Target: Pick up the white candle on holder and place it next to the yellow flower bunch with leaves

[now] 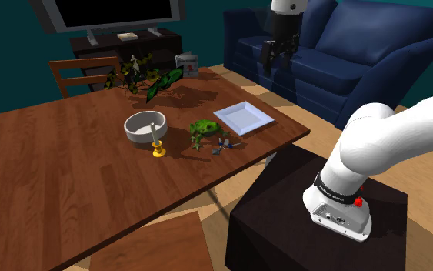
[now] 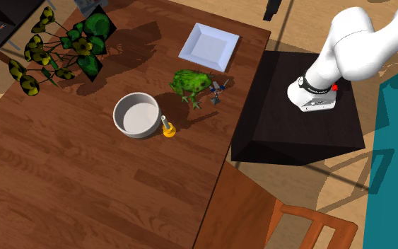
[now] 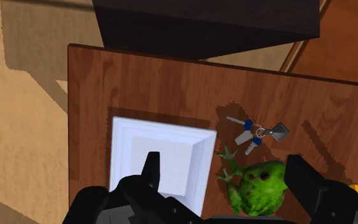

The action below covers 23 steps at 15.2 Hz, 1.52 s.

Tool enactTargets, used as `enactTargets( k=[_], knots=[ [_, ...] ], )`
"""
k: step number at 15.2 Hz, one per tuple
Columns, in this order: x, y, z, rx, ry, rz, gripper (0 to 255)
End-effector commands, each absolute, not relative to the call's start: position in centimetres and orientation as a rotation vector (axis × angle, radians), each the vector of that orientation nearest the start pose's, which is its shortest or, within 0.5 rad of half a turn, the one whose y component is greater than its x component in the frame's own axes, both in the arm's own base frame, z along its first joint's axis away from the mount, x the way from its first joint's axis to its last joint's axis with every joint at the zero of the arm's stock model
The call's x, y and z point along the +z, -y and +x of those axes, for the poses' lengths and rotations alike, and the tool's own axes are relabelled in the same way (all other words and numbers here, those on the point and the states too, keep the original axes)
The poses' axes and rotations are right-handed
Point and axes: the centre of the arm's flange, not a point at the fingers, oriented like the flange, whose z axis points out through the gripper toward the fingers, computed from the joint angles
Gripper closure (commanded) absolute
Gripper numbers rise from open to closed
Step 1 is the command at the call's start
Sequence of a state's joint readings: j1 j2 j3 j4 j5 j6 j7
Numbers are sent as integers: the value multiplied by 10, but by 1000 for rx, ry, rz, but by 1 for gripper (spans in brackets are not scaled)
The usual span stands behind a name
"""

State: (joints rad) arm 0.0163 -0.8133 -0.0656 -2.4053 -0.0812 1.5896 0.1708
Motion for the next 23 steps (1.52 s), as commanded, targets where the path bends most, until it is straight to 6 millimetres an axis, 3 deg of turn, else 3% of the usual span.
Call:
enactTargets(
  k=[1, 23],
  knots=[
    [577, 29, 300, 2, -314, -3160, 0],
    [412, -153, 418, -400, -354, -3091, 0]
  ],
)
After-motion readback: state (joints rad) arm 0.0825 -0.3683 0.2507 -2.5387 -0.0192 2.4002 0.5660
